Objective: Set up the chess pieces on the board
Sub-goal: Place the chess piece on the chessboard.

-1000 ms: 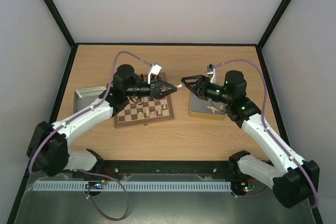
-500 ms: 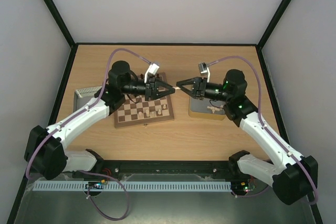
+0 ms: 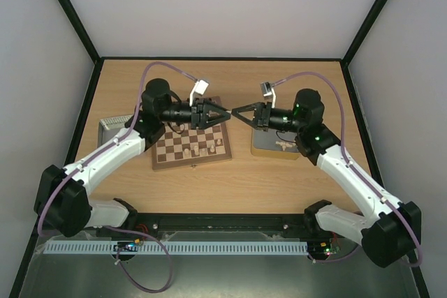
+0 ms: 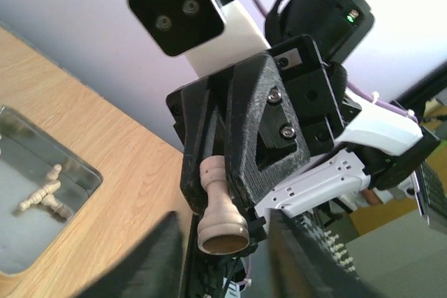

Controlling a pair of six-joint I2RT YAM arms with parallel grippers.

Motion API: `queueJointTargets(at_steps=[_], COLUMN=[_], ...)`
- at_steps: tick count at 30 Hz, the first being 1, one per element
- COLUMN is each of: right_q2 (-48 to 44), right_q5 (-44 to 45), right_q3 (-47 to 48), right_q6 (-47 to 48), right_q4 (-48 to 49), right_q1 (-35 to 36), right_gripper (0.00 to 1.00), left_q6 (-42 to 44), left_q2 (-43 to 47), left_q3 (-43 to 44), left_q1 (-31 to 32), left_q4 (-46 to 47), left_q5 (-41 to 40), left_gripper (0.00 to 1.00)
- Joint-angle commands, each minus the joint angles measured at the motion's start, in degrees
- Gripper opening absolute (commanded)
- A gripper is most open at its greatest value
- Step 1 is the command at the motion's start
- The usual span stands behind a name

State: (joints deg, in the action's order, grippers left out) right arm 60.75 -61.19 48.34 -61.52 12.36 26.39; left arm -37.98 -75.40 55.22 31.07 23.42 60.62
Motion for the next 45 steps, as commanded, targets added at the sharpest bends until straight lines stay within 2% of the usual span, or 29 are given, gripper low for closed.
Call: queueJointTargets(at_steps=[1,3,6,13,18,24,33,45], right_q2=[2.3,4.3,8.8,21.5,30.0,39.7,52.5,64.3], right_q5=[6.0,14.3,28.2,56.2,65.3,70.0,71.5,71.2], right_q3=[4.7,7.3,11.3,18.7,25.8,35.5,49.2,57.6], right_q6=[10.1,18.3,25.6,32.0,33.3,33.4,35.8,38.4], right_q4=[-9.5,-16.8,-25.7,-33.6,-36.8,-39.4,-42.1,-47.0], right_q1=[1.1,2.4,6.0,18.3,25.7,32.0,39.6,45.2], right_gripper=[0.02,0.02,0.02,0.02,0.02,0.02,0.02,0.04], left_q6=[0.9,1.3,2.4,7.5,7.5,6.9,6.7,7.8], left_q2=[0.7,2.4,6.4,16.7,23.7,31.0,34.5,34.7], left_q3=[-1.0,-2.6,-5.6,-8.0,-10.4,-10.5,-5.4,-0.5], left_q1=[-2.1,-4.2,-8.4,-12.7,-16.0,-18.2,-18.8,-18.9], left_q4=[-2.2,-6.1,-14.3,-34.9,-41.2,-44.4,-48.4,-50.2], left_q5=[-4.0,-12.1,-23.1,-56.6,-67.7,-74.1,-81.1,-81.0], left_gripper=[0.52,0.65,0.74,0.76,0.76,0.76,0.76,0.76])
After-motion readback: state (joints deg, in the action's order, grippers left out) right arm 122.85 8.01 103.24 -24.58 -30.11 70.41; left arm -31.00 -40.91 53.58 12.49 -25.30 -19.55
